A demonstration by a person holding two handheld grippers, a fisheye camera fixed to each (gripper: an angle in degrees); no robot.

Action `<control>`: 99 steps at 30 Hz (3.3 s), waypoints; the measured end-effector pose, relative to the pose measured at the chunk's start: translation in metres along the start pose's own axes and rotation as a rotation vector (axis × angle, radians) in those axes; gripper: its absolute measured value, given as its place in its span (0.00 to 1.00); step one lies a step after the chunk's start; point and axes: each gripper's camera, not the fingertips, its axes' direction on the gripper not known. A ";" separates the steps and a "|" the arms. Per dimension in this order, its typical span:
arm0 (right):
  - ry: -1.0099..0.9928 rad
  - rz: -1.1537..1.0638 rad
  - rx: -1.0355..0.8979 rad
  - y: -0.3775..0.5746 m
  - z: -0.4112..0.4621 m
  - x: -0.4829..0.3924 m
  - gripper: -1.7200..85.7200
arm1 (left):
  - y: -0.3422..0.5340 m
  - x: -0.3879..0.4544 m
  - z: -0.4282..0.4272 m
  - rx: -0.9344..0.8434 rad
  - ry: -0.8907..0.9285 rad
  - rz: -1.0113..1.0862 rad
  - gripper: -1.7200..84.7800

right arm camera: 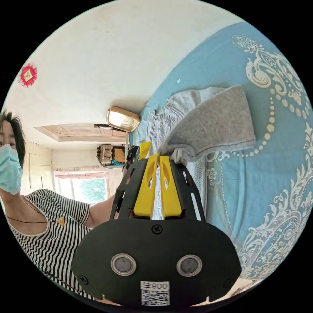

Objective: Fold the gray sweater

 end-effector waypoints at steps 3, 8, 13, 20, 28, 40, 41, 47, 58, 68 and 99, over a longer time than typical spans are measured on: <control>-0.020 0.032 -0.024 0.004 0.020 0.013 0.03 | -0.004 0.010 -0.020 -0.055 -0.080 0.002 0.13; -0.002 0.025 -0.095 -0.004 0.046 0.026 0.03 | -0.022 0.027 -0.057 -0.112 -0.179 0.004 0.11; -0.024 0.000 -0.105 -0.016 0.058 0.034 0.04 | -0.040 0.043 -0.087 -0.170 -0.287 0.010 0.05; -0.093 0.169 -0.037 -0.010 0.033 0.117 0.07 | -0.053 0.045 -0.148 -0.084 -0.199 -0.066 0.04; -0.452 0.351 0.057 -0.011 0.053 0.205 0.12 | -0.048 0.051 -0.185 -0.008 -0.015 -0.138 0.04; -0.611 0.404 0.148 -0.015 0.053 0.251 0.15 | -0.036 0.077 -0.232 0.113 0.156 -0.190 0.04; -0.640 0.402 0.176 -0.014 0.051 0.255 0.15 | -0.034 0.079 -0.234 0.116 0.168 -0.195 0.04; -0.819 0.356 0.244 -0.022 0.055 0.264 0.14 | -0.021 0.085 -0.239 0.150 0.229 -0.232 0.04; -0.860 0.310 0.190 -0.012 0.060 0.256 0.05 | -0.006 0.109 -0.282 0.130 0.075 -0.207 0.04; -0.757 0.251 -0.010 -0.020 0.142 0.219 0.05 | 0.002 0.138 -0.349 0.023 -0.268 -0.155 0.04; -0.105 -0.038 -0.236 -0.036 0.313 0.156 0.03 | 0.080 0.140 -0.271 0.151 -0.745 0.184 0.03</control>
